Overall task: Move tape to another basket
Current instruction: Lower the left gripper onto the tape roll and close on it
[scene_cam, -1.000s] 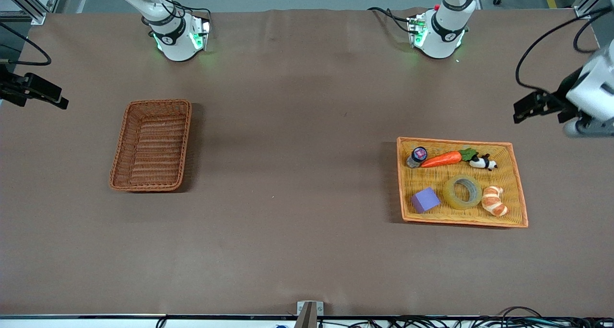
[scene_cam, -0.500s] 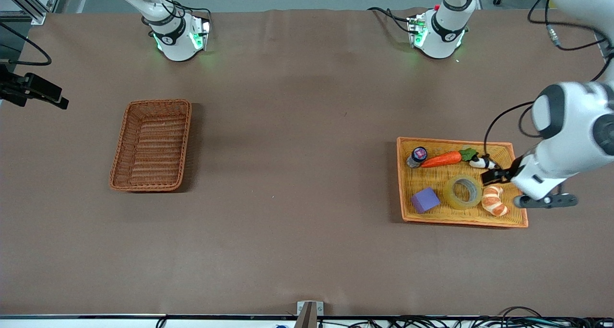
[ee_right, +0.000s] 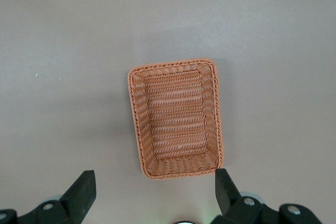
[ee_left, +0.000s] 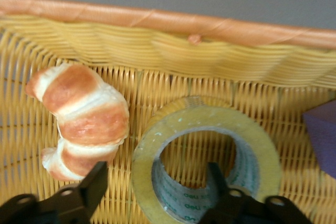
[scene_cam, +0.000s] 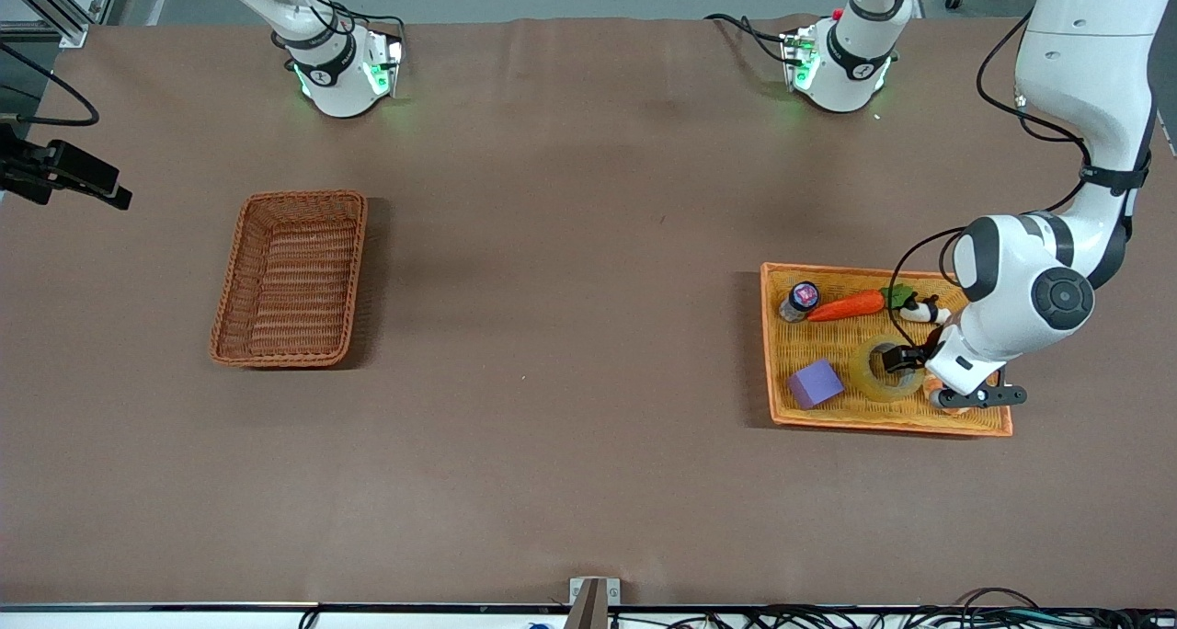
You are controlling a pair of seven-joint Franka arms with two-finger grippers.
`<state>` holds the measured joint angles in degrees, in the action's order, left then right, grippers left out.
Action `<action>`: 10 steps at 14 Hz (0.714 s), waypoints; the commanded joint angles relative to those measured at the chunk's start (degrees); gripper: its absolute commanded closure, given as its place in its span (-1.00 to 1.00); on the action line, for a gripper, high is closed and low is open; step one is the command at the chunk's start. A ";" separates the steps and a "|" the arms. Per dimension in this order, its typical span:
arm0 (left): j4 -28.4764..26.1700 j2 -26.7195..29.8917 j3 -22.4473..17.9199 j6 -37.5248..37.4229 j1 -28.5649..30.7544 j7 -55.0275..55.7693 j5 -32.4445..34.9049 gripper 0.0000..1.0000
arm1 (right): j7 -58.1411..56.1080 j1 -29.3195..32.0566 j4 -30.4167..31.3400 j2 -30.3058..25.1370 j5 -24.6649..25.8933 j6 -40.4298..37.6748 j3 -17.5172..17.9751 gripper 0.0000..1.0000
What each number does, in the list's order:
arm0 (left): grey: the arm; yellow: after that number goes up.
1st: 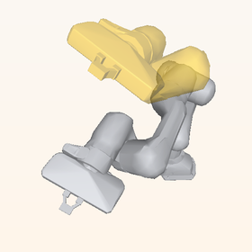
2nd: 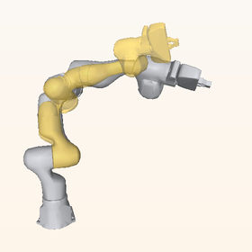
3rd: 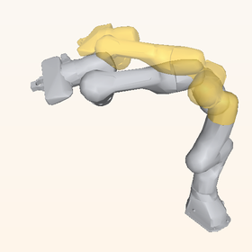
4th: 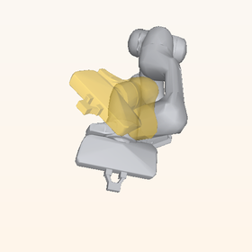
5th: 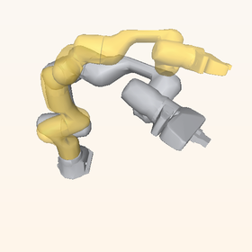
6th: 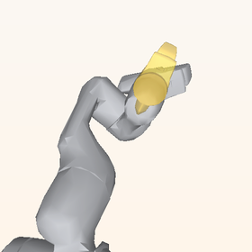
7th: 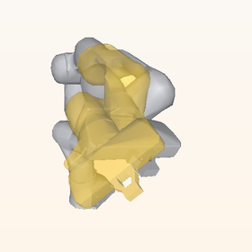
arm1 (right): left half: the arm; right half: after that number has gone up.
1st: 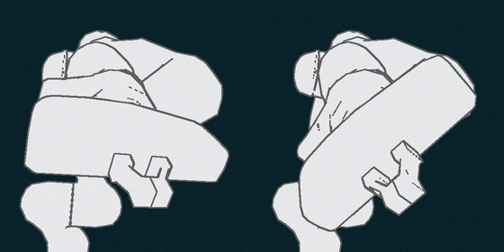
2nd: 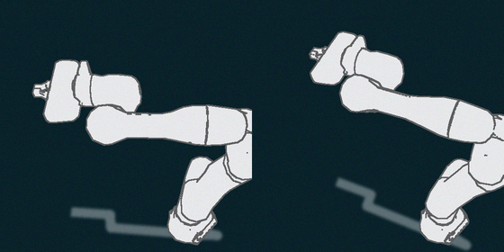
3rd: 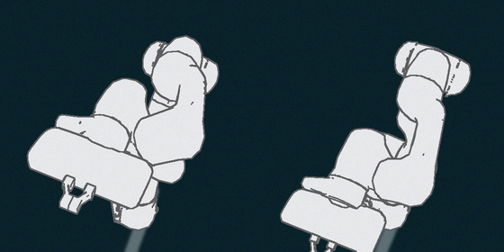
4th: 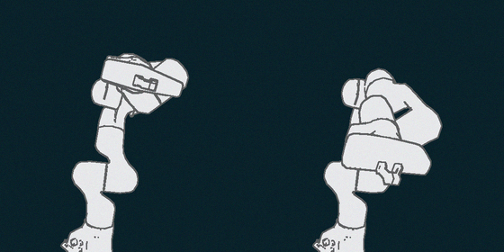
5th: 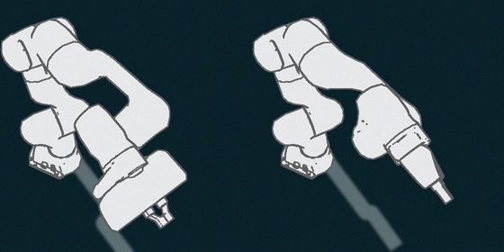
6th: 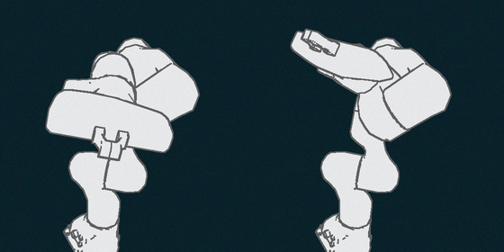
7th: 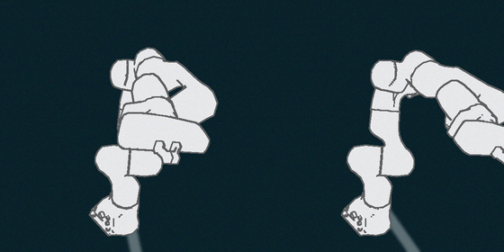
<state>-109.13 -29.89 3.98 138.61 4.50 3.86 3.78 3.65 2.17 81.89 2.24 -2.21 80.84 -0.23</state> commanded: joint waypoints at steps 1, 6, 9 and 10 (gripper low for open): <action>-1.18 0.45 -0.20 0.79 -0.11 0.19 0.88 0.03 | -0.67 -0.50 0.38 -0.39 -0.34 -0.24 -0.56 -1.00; 1.88 0.88 -0.11 -0.08 -0.02 -0.34 0.88 1.00 | -0.67 -0.50 0.38 -0.39 -0.34 -0.24 -0.56 -1.00; 8.99 6.06 0.50 -12.87 -0.54 -0.34 0.88 1.00 | -0.58 -0.50 0.38 -0.39 -0.34 -0.24 -0.56 -1.00; 13.28 7.03 1.98 -19.01 -1.33 0.36 0.70 1.00 | -0.66 -0.50 0.38 -0.39 -0.34 -0.24 -0.56 -1.00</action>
<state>-101.59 -27.34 4.49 129.94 4.41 3.66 3.81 3.65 2.16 81.90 2.24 -2.21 80.82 -0.25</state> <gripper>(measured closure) 0.789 0.000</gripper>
